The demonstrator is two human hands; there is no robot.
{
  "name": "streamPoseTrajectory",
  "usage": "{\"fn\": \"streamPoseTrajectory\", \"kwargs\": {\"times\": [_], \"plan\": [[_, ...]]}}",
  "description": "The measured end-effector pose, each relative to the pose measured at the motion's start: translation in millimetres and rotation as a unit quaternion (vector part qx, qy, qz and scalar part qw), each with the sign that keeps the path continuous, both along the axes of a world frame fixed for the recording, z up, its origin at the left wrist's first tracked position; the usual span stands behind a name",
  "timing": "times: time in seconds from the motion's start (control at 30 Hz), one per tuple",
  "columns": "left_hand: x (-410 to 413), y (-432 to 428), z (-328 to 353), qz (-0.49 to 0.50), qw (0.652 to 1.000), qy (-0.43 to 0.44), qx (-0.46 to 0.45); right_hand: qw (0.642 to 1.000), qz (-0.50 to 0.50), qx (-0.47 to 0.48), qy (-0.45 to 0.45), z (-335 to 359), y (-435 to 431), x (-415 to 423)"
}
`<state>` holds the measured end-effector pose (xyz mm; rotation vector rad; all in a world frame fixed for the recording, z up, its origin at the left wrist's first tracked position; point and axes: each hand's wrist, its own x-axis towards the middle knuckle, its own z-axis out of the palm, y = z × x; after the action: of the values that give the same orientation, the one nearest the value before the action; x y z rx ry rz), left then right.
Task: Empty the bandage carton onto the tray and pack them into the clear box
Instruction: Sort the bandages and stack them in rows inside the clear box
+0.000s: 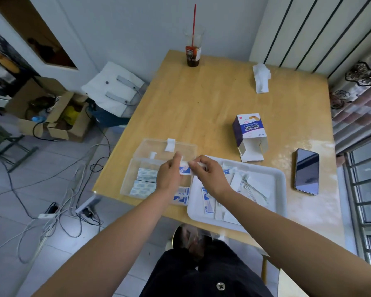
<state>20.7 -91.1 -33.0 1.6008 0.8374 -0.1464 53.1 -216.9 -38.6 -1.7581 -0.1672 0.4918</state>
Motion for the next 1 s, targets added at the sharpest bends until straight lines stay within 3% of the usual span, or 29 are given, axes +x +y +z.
{"fn": "streamPoseTrajectory", "kwargs": {"times": [0.1, 0.3, 0.43, 0.63, 0.77, 0.9, 1.0], "plan": [[-7.9, 20.8, 0.0, -0.062, 0.998, -0.028, -0.006, 0.999, -0.025, -0.032, -0.004, -2.4, 9.8, 2.5], [-14.6, 44.8, -2.7, -0.058, 0.989, -0.060, 0.121, 0.998, -0.020, -0.062, 0.022, -10.3, 31.3, -1.5], [-15.3, 65.3, -12.4, -0.032, 0.995, -0.037, 0.081, 0.997, 0.029, -0.033, 0.065, -12.7, 37.0, -6.3], [-17.3, 75.0, -10.9, -0.012, 0.998, 0.022, -0.061, 0.996, 0.002, -0.085, 0.032, -17.8, 42.9, -8.4], [-16.4, 80.6, -21.2, -0.031, 0.998, 0.056, -0.018, 0.993, -0.004, -0.107, 0.057, -16.3, 41.8, -10.1], [-12.7, 87.8, -35.2, -0.030, 0.995, 0.094, 0.030, 0.986, -0.108, -0.124, 0.014, -15.3, 24.7, -3.5], [-8.7, 87.8, -46.1, -0.037, 0.990, 0.121, 0.055, 0.982, -0.092, -0.159, 0.053, -21.6, 12.4, -1.3]]}}
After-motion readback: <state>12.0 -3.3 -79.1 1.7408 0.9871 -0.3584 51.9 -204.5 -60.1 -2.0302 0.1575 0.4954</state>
